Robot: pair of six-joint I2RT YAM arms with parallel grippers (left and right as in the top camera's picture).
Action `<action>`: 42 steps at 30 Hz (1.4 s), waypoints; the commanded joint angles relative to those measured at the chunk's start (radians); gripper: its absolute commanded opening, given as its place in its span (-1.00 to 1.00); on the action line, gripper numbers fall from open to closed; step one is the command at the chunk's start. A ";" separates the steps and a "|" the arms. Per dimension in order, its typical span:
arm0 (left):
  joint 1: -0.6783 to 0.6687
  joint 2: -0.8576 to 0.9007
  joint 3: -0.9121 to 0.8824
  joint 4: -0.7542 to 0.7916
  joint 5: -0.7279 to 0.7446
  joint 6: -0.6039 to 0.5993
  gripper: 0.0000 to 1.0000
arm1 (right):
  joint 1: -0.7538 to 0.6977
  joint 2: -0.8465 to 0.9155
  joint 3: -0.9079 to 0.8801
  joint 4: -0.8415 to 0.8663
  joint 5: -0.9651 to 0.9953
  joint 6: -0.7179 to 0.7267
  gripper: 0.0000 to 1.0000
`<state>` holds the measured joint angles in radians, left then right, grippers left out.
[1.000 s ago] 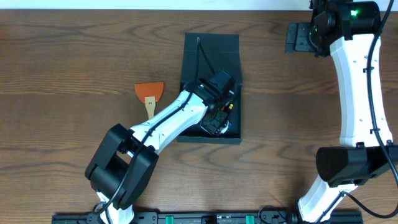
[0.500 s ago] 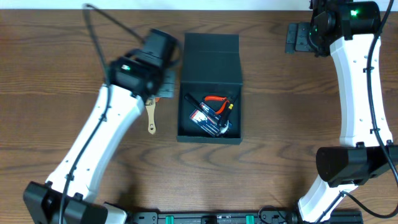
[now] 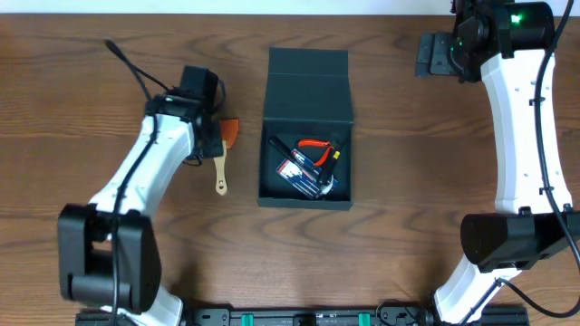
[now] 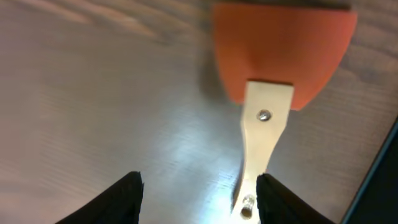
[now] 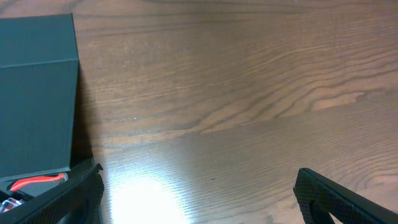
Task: Pack container
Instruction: 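Move the left gripper to the orange scraper and grasp its handle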
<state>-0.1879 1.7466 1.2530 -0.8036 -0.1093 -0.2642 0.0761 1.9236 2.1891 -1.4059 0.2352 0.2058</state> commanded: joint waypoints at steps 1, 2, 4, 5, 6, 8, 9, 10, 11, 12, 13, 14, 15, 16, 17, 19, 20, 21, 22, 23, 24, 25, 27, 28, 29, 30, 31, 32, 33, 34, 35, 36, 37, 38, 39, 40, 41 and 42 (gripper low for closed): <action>0.002 0.050 -0.015 0.035 0.091 0.055 0.15 | -0.003 -0.006 0.014 -0.001 0.000 0.018 0.98; 0.002 0.069 -0.015 0.045 0.103 0.056 0.15 | -0.003 -0.006 0.014 -0.001 0.000 0.018 0.99; 0.002 0.095 -0.015 0.057 0.121 0.069 0.15 | -0.003 -0.006 0.014 -0.001 0.000 0.018 0.98; 0.002 0.111 -0.015 0.064 0.130 0.080 0.15 | -0.003 -0.006 0.014 -0.001 0.000 0.018 0.98; 0.002 0.125 -0.015 0.068 0.130 0.089 0.15 | -0.003 -0.006 0.014 -0.001 0.000 0.018 0.98; 0.002 0.149 -0.015 0.073 0.133 0.113 0.15 | -0.003 -0.006 0.014 -0.001 0.000 0.018 0.99; 0.002 0.161 -0.015 0.073 0.137 0.126 0.15 | -0.003 -0.006 0.014 -0.001 0.000 0.018 0.98; 0.002 0.169 -0.015 0.073 0.142 0.132 0.15 | -0.003 -0.006 0.014 -0.001 0.000 0.018 0.98; 0.002 0.180 -0.015 0.074 0.152 0.141 0.15 | -0.003 -0.006 0.014 -0.001 0.000 0.018 0.99; 0.002 0.188 -0.015 0.074 0.154 0.141 0.15 | -0.003 -0.006 0.014 -0.001 0.000 0.018 0.98; 0.002 0.198 -0.015 0.074 0.155 0.140 0.15 | -0.003 -0.006 0.014 -0.001 0.000 0.018 0.99; 0.002 0.206 -0.015 0.074 0.155 0.140 0.15 | -0.003 -0.006 0.014 -0.001 0.000 0.018 0.99; 0.002 0.213 -0.015 0.077 0.156 0.140 0.15 | -0.003 -0.006 0.014 -0.001 0.000 0.018 0.98; 0.002 0.219 -0.015 0.080 0.159 0.140 0.15 | -0.003 -0.006 0.014 -0.001 0.000 0.018 0.99; 0.002 0.223 -0.015 0.084 0.160 0.140 0.15 | -0.003 -0.006 0.014 -0.001 0.000 0.018 0.98; 0.002 0.229 -0.015 0.088 0.164 0.139 0.15 | -0.003 -0.006 0.014 -0.001 0.000 0.018 0.98; 0.002 0.231 -0.015 0.092 0.171 0.139 0.15 | -0.003 -0.006 0.014 0.000 0.000 0.018 0.98; 0.002 0.233 -0.015 0.095 0.175 0.135 0.15 | -0.003 -0.006 0.014 0.000 0.000 0.018 0.98; 0.002 0.234 -0.015 0.099 0.179 0.132 0.15 | -0.003 -0.006 0.014 -0.001 0.000 0.018 0.99; 0.002 0.234 -0.015 0.101 0.182 0.132 0.15 | -0.003 -0.006 0.014 -0.001 0.000 0.018 0.98; 0.002 0.235 -0.015 0.103 0.182 0.131 0.15 | -0.003 -0.006 0.014 -0.001 0.000 0.018 0.98; 0.002 0.235 -0.015 0.106 0.181 0.129 0.15 | -0.003 -0.006 0.014 -0.001 0.000 0.018 0.99; 0.002 0.235 -0.015 0.107 0.181 0.129 0.14 | -0.003 -0.006 0.014 -0.001 0.000 0.018 0.99; 0.002 0.235 -0.015 0.106 0.182 0.129 0.11 | -0.003 -0.006 0.014 -0.001 0.000 0.018 0.98; 0.002 0.235 -0.015 0.106 0.182 0.129 -0.08 | -0.003 -0.006 0.014 -0.001 0.000 0.018 0.99; 0.002 0.235 -0.015 0.106 0.181 0.129 -0.30 | -0.003 -0.006 0.014 -0.001 0.000 0.018 0.98; 0.002 0.235 -0.015 0.106 0.182 0.129 -0.43 | -0.003 -0.006 0.014 -0.001 0.000 0.018 0.98; 0.002 0.235 -0.015 0.106 0.182 0.129 -0.48 | -0.003 -0.006 0.014 -0.001 0.000 0.018 0.98; 0.002 0.235 -0.015 0.105 0.181 0.129 -0.49 | -0.003 -0.006 0.014 -0.001 0.000 0.018 0.99; 0.002 0.235 -0.015 0.105 0.182 0.129 -0.51 | -0.003 -0.006 0.014 -0.001 0.000 0.018 0.99; 0.002 0.235 -0.015 0.105 0.182 0.129 -0.52 | -0.003 -0.006 0.014 -0.001 0.000 0.018 0.99; 0.002 0.235 -0.015 0.105 0.182 0.129 -0.53 | -0.003 -0.006 0.014 -0.001 0.000 0.018 0.98; 0.002 0.235 -0.015 0.103 0.182 0.129 -0.60 | -0.003 -0.006 0.014 -0.001 0.000 0.018 0.99; 0.002 0.235 -0.015 0.102 0.182 0.129 -0.63 | -0.003 -0.006 0.014 -0.001 0.000 0.018 0.98; 0.002 0.234 -0.015 0.102 0.181 0.129 -0.71 | -0.003 -0.006 0.014 -0.001 0.000 0.018 0.98; 0.002 0.234 -0.015 0.102 0.181 0.129 -0.75 | -0.003 -0.006 0.014 -0.001 0.000 0.018 0.98; 0.002 0.234 -0.015 0.101 0.181 0.129 -0.77 | -0.003 -0.006 0.014 0.000 0.000 0.018 0.98; 0.002 0.233 -0.015 0.100 0.181 0.129 -0.79 | -0.003 -0.006 0.014 -0.001 0.000 0.018 0.99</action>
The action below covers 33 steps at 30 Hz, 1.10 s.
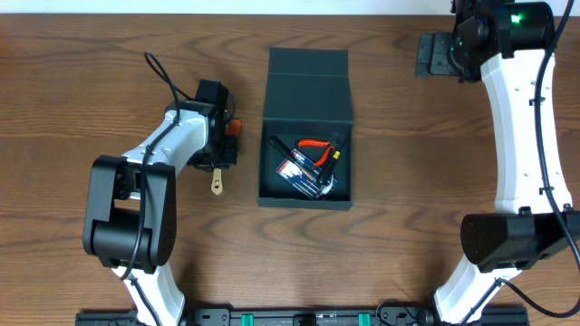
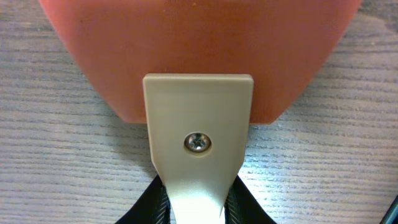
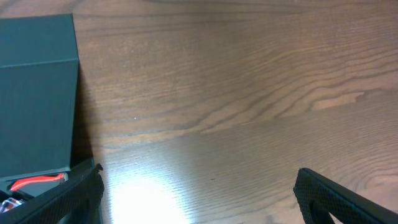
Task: Pack container
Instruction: 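Move the left gripper to the orange scraper and grasp its handle, then lift the scraper and lower it into the box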
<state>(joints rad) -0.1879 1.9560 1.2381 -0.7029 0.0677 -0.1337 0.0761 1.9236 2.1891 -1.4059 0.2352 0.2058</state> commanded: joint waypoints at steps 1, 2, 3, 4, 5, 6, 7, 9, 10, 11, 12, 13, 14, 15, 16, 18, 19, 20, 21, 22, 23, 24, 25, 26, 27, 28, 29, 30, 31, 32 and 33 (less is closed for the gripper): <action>0.002 0.024 0.000 -0.002 0.004 -0.002 -0.81 | -0.003 -0.006 0.014 -0.001 0.000 0.018 0.98; 0.002 0.023 0.000 -0.004 0.004 -0.002 -0.82 | -0.003 -0.006 0.014 -0.001 0.000 0.018 0.98; 0.002 0.021 0.001 -0.006 0.004 -0.002 -0.83 | -0.003 -0.006 0.014 0.000 0.000 0.018 0.99; 0.002 0.019 0.002 -0.010 0.004 -0.002 -0.84 | -0.003 -0.006 0.014 -0.001 0.000 0.018 0.99; 0.002 0.015 0.003 -0.012 0.003 -0.002 -0.87 | -0.003 -0.006 0.014 -0.001 0.000 0.018 0.98; 0.002 0.009 0.005 -0.014 0.003 -0.001 -0.89 | -0.003 -0.006 0.014 -0.001 0.000 0.018 0.99; 0.002 0.003 0.005 -0.014 0.003 -0.001 -0.89 | -0.003 -0.006 0.014 0.000 0.000 0.018 0.98; 0.002 -0.018 0.006 -0.014 0.002 -0.001 -0.89 | -0.003 -0.006 0.014 -0.001 0.000 0.018 0.99; 0.002 -0.031 0.006 -0.013 -0.001 -0.001 -0.89 | -0.003 -0.006 0.014 -0.001 0.000 0.018 0.98; 0.002 -0.045 0.008 -0.013 -0.005 -0.001 -0.89 | -0.003 -0.006 0.014 -0.001 0.000 0.018 0.98; 0.002 -0.060 0.010 -0.014 -0.009 -0.001 -0.89 | -0.003 -0.006 0.014 -0.001 0.000 0.018 0.98; 0.002 -0.081 0.015 -0.014 -0.018 0.000 -0.89 | -0.003 -0.006 0.014 -0.001 0.000 0.018 0.99; 0.002 -0.097 0.019 -0.015 -0.027 -0.001 -0.89 | -0.003 -0.006 0.014 -0.001 0.000 0.018 0.99; 0.002 -0.117 0.023 -0.017 -0.037 0.000 -0.89 | -0.003 -0.006 0.014 -0.001 0.000 0.018 0.98; 0.002 -0.142 0.027 -0.017 -0.054 -0.001 -0.89 | -0.003 -0.006 0.014 -0.001 0.000 0.018 0.98; 0.002 -0.193 0.033 -0.016 -0.093 0.000 -0.88 | -0.003 -0.006 0.014 -0.001 0.000 0.018 0.98; 0.002 -0.212 0.035 -0.017 -0.111 0.003 -0.89 | -0.003 -0.006 0.014 -0.001 0.000 0.018 0.99; 0.002 -0.240 0.037 -0.017 -0.135 0.003 -0.89 | -0.003 -0.006 0.014 -0.001 0.000 0.018 0.98; 0.002 -0.270 0.037 -0.016 -0.151 0.003 -0.88 | -0.003 -0.006 0.014 -0.001 0.000 0.018 0.98; 0.002 -0.299 0.038 -0.016 -0.164 0.003 -0.89 | -0.003 -0.006 0.014 0.000 0.000 0.018 0.98; 0.002 -0.321 0.038 -0.014 -0.169 0.003 -0.89 | -0.003 -0.006 0.014 -0.001 0.000 0.018 0.98; 0.002 -0.349 0.038 -0.013 -0.170 0.003 -0.89 | -0.003 -0.006 0.014 -0.001 0.000 0.018 0.99; 0.002 -0.369 0.038 -0.013 -0.170 0.003 -0.89 | -0.003 -0.006 0.014 -0.001 0.000 0.018 0.98; 0.002 -0.396 0.038 -0.013 -0.169 0.003 -0.89 | -0.003 -0.006 0.014 0.000 0.000 0.018 0.98; 0.002 -0.423 0.038 -0.013 -0.169 0.003 -0.89 | -0.003 -0.006 0.014 0.000 0.000 0.018 0.98; 0.001 -0.444 0.038 -0.012 -0.167 0.002 -0.89 | -0.003 -0.006 0.014 -0.001 0.000 0.018 0.98; 0.001 -0.468 0.038 -0.011 -0.161 0.002 -0.89 | -0.003 -0.006 0.014 -0.001 0.000 0.018 0.98; 0.001 -0.490 0.038 -0.010 -0.146 0.002 -0.89 | -0.003 -0.006 0.014 -0.001 0.000 0.018 0.99; 0.000 -0.511 0.038 -0.008 -0.122 0.002 -0.89 | -0.003 -0.006 0.014 -0.001 0.000 0.018 0.98; -0.005 -0.540 0.038 -0.006 -0.073 0.002 -0.89 | -0.003 -0.006 0.014 -0.001 0.000 0.018 0.99; -0.009 -0.555 0.038 -0.005 -0.044 0.002 -0.88 | -0.003 -0.006 0.014 -0.001 0.000 0.018 0.98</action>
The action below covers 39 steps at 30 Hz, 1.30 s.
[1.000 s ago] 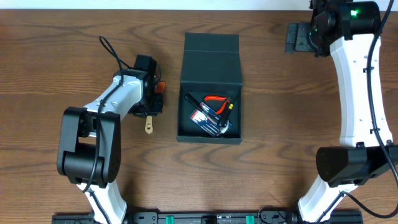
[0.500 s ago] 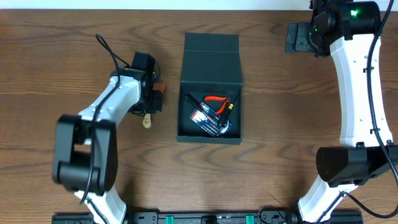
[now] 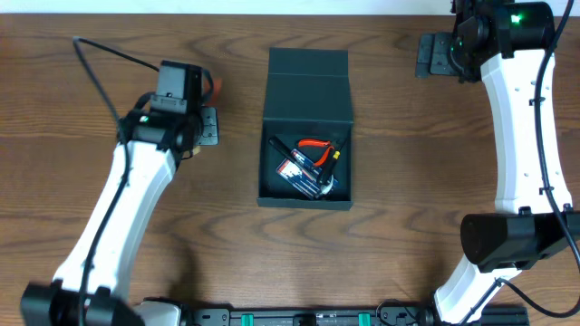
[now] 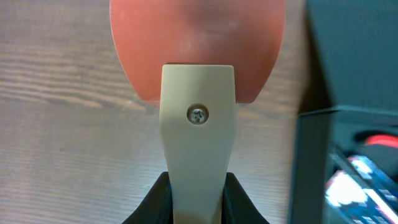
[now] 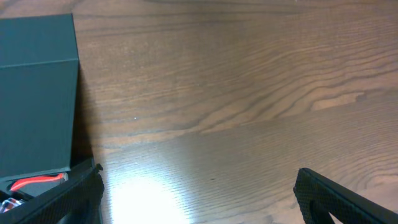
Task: Pack container
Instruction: 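Lift the scraper and lower it into the box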
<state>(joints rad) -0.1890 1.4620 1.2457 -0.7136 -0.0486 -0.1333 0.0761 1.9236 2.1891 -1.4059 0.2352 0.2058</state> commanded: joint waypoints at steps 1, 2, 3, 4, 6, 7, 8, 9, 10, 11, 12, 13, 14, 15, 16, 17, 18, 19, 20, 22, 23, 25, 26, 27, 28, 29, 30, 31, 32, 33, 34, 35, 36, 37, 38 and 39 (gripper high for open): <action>-0.016 -0.079 0.030 0.007 0.107 0.001 -0.89 | -0.003 -0.006 0.014 0.000 0.000 0.018 0.99; -0.028 -0.097 0.030 0.010 0.143 0.001 -0.89 | -0.003 -0.006 0.014 -0.001 0.000 0.018 0.98; -0.042 -0.112 0.030 0.013 0.167 0.001 -0.89 | -0.003 -0.006 0.014 -0.001 0.000 0.018 0.98; -0.061 -0.127 0.030 0.017 0.182 -0.003 -0.88 | -0.003 -0.006 0.014 -0.001 0.000 0.018 0.98; -0.103 -0.147 0.030 0.020 0.200 -0.002 -0.89 | -0.003 -0.006 0.014 -0.001 0.000 0.018 0.99; -0.127 -0.155 0.030 0.019 0.199 -0.002 -0.89 | -0.003 -0.006 0.014 -0.001 0.000 0.018 0.98; -0.152 -0.160 0.030 0.018 0.199 -0.002 -0.92 | -0.003 -0.006 0.014 -0.001 0.000 0.018 0.99; -0.183 -0.164 0.030 0.015 0.199 -0.002 -0.89 | -0.003 -0.006 0.014 -0.001 0.000 0.018 0.98; -0.211 -0.164 0.030 0.011 0.199 -0.001 -0.89 | -0.003 -0.006 0.014 -0.001 0.000 0.018 0.98; -0.246 -0.163 0.030 0.004 0.199 -0.001 -0.89 | -0.003 -0.006 0.014 -0.001 0.000 0.018 0.98; -0.269 -0.160 0.030 -0.001 0.199 0.000 -0.89 | -0.003 -0.006 0.014 0.000 0.000 0.018 0.98; -0.298 -0.154 0.030 -0.006 0.198 0.003 -0.88 | -0.003 -0.006 0.014 0.000 0.000 0.018 0.99; -0.320 -0.148 0.030 -0.010 0.198 0.003 -0.89 | -0.003 -0.006 0.014 -0.001 0.000 0.018 0.98; -0.341 -0.139 0.030 -0.011 0.198 0.003 -0.89 | -0.003 -0.006 0.014 -0.001 0.000 0.018 0.98; -0.364 -0.127 0.030 -0.014 0.198 0.003 -0.89 | -0.003 -0.006 0.014 -0.001 0.000 0.018 0.98; -0.383 -0.114 0.030 -0.015 0.198 0.003 -0.89 | -0.003 -0.006 0.014 -0.001 0.000 0.018 0.99; -0.403 -0.097 0.030 -0.015 0.198 0.003 -0.89 | -0.003 -0.006 0.014 -0.001 0.000 0.018 0.98; -0.421 -0.078 0.030 -0.015 0.198 0.003 -0.89 | -0.003 -0.006 0.014 0.000 0.000 0.018 0.99; -0.435 -0.060 0.030 -0.014 0.198 0.003 -0.89 | -0.003 -0.006 0.014 -0.001 0.000 0.018 0.98; -0.459 -0.018 0.030 -0.014 0.198 0.003 -0.89 | -0.003 -0.006 0.014 -0.001 0.000 0.018 0.99; -0.470 0.006 0.030 -0.014 0.198 0.006 -0.89 | -0.003 -0.006 0.014 -0.001 0.000 0.018 0.98; -0.483 0.053 0.030 -0.013 0.195 0.023 -0.89 | -0.003 -0.006 0.014 -0.001 0.000 0.018 0.98; -0.487 0.074 0.030 -0.011 0.195 0.037 -0.89 | -0.003 -0.006 0.014 -0.001 0.000 0.018 0.99; -0.487 0.097 0.030 -0.008 0.195 0.049 -0.89 | -0.003 -0.006 0.014 -0.001 0.000 0.018 0.98; -0.487 0.115 0.030 -0.005 0.194 0.052 -0.89 | -0.003 -0.006 0.014 -0.001 0.000 0.018 0.99; -0.485 0.133 0.030 -0.001 0.194 0.053 -0.88 | -0.003 -0.006 0.014 -0.001 0.000 0.018 0.99; -0.484 0.154 0.030 0.005 0.194 0.059 -0.89 | -0.003 -0.006 0.014 -0.001 0.000 0.018 0.98; -0.484 0.165 0.030 0.009 0.195 0.069 -0.88 | -0.003 -0.006 0.014 -0.001 0.000 0.018 0.98; -0.484 0.177 0.030 0.012 0.195 0.083 -0.89 | -0.003 -0.006 0.014 -0.001 0.000 0.018 0.98; -0.484 0.187 0.030 0.014 0.194 0.095 -0.89 | -0.003 -0.006 0.014 -0.001 0.000 0.018 0.99; -0.484 0.201 0.030 0.017 0.194 0.105 -0.89 | -0.003 -0.006 0.014 -0.001 0.000 0.018 0.98; -0.484 0.208 0.030 0.020 0.194 0.111 -0.88 | -0.003 -0.006 0.014 -0.001 0.000 0.018 0.98; -0.484 0.220 0.030 0.024 0.193 0.119 -0.89 | -0.003 -0.006 0.014 -0.001 0.000 0.018 0.98; -0.484 0.227 0.030 0.028 0.187 0.124 -0.89 | -0.003 -0.006 0.014 -0.001 0.000 0.018 0.99; -0.484 0.238 0.030 0.035 0.178 0.131 -0.89 | -0.003 -0.006 0.014 -0.001 0.000 0.018 0.98; -0.484 0.251 0.030 0.043 0.167 0.134 -0.89 | -0.003 -0.006 0.014 -0.001 0.000 0.018 0.99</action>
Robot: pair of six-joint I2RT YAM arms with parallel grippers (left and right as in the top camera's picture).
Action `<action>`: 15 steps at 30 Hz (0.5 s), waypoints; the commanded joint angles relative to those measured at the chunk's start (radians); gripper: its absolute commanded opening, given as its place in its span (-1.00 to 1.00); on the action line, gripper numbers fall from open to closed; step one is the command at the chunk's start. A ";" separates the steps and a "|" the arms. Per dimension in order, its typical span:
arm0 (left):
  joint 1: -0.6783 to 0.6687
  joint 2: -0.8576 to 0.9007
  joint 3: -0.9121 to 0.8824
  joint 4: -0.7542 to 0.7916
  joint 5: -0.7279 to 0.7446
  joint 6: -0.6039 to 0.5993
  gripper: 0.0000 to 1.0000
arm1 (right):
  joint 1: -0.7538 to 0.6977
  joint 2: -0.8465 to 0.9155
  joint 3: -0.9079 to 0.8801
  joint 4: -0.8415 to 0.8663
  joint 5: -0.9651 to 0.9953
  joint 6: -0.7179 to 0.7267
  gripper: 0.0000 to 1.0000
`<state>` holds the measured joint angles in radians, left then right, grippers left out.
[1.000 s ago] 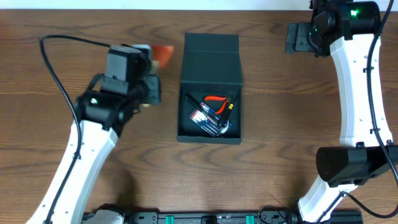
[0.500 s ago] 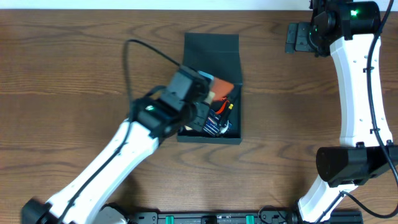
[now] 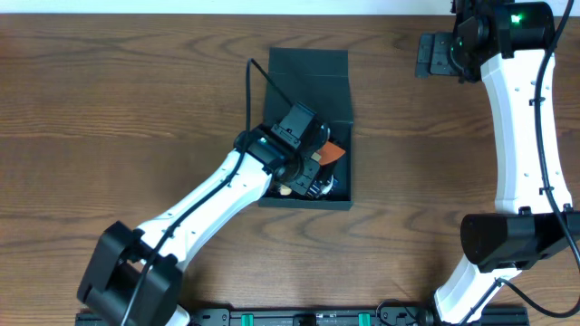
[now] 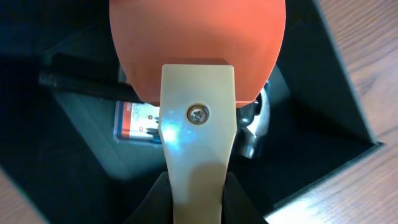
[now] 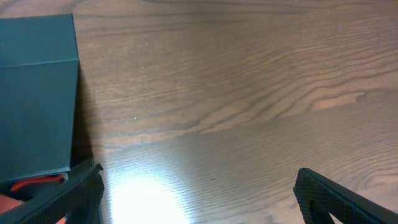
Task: Pack container
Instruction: 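Lift the scraper and lower it into the box, then open the left gripper and withdraw it from the box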
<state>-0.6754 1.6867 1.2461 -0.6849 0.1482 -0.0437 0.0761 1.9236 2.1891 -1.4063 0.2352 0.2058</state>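
My left gripper (image 3: 304, 163) is shut on the cream handle of a spatula (image 4: 198, 81) with an orange blade (image 3: 333, 152), and holds it over the open dark box (image 3: 271, 196) in mid-table. Inside the box lie a labelled card (image 4: 138, 120), a black pen (image 4: 74, 84) and a shiny metal item (image 4: 256, 127). The box lid (image 3: 308, 86) stands open at the far side. My right gripper (image 5: 198, 198) is open, high at the far right, over bare table.
The wooden table (image 3: 109, 100) stretches left and right of the box. The right arm (image 3: 523, 118) runs down the right side of the overhead view. In the right wrist view the box lid (image 5: 37, 93) fills the left edge.
My left gripper has moved with the spatula from the table left of the box to above the box's inside. The right arm has not moved.
The left gripper stood open over the spatula lying on the table left of the box. Then it was shut on the handle. Then it held the spatula lifted beside the box, and now over the box's contents. The right arm stayed still throughout.
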 commanded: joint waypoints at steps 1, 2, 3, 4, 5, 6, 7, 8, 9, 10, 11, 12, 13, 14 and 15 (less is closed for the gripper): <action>0.003 0.033 0.029 0.020 -0.032 0.045 -0.89 | -0.003 -0.006 0.014 0.000 0.000 0.018 0.99; 0.003 0.044 0.029 0.030 -0.032 0.045 -0.89 | -0.003 -0.006 0.014 0.000 0.000 0.018 0.98; 0.003 0.053 0.029 0.037 -0.032 0.045 -0.89 | -0.003 -0.006 0.014 0.000 0.000 0.018 0.98; 0.003 0.060 0.029 0.044 -0.032 0.045 -0.89 | -0.003 -0.006 0.014 0.000 0.000 0.018 0.98; 0.003 0.071 0.029 0.051 -0.032 0.045 -0.88 | -0.003 -0.006 0.014 0.000 0.000 0.018 0.98; 0.003 0.077 0.029 0.057 -0.032 0.045 -0.89 | -0.003 -0.006 0.014 0.000 0.000 0.018 0.99; 0.003 0.085 0.029 0.061 -0.033 0.045 -0.89 | -0.003 -0.006 0.014 0.000 0.000 0.018 0.98; 0.003 0.095 0.029 0.067 -0.037 0.048 -0.89 | -0.003 -0.006 0.014 0.000 0.000 0.018 0.98; 0.003 0.105 0.029 0.071 -0.042 0.048 -0.89 | -0.003 -0.006 0.014 0.000 0.000 0.018 0.99; 0.003 0.112 0.029 0.074 -0.053 0.048 -0.89 | -0.003 -0.006 0.014 0.000 0.000 0.018 0.98; 0.003 0.122 0.029 0.078 -0.068 0.048 -0.89 | -0.003 -0.006 0.014 0.000 0.000 0.018 0.99; 0.003 0.129 0.029 0.079 -0.076 0.048 -0.89 | -0.003 -0.006 0.014 0.000 0.000 0.018 0.99; 0.003 0.135 0.029 0.080 -0.084 0.048 -0.89 | -0.003 -0.006 0.014 0.000 0.000 0.018 0.98; 0.003 0.143 0.029 0.081 -0.090 0.050 -0.89 | -0.003 -0.006 0.014 0.000 0.000 0.018 0.98; 0.003 0.150 0.029 0.082 -0.093 0.051 -0.88 | -0.003 -0.006 0.014 0.000 0.000 0.018 0.99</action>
<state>-0.6754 1.8114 1.2461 -0.6098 0.1036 -0.0174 0.0761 1.9236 2.1891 -1.4059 0.2348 0.2058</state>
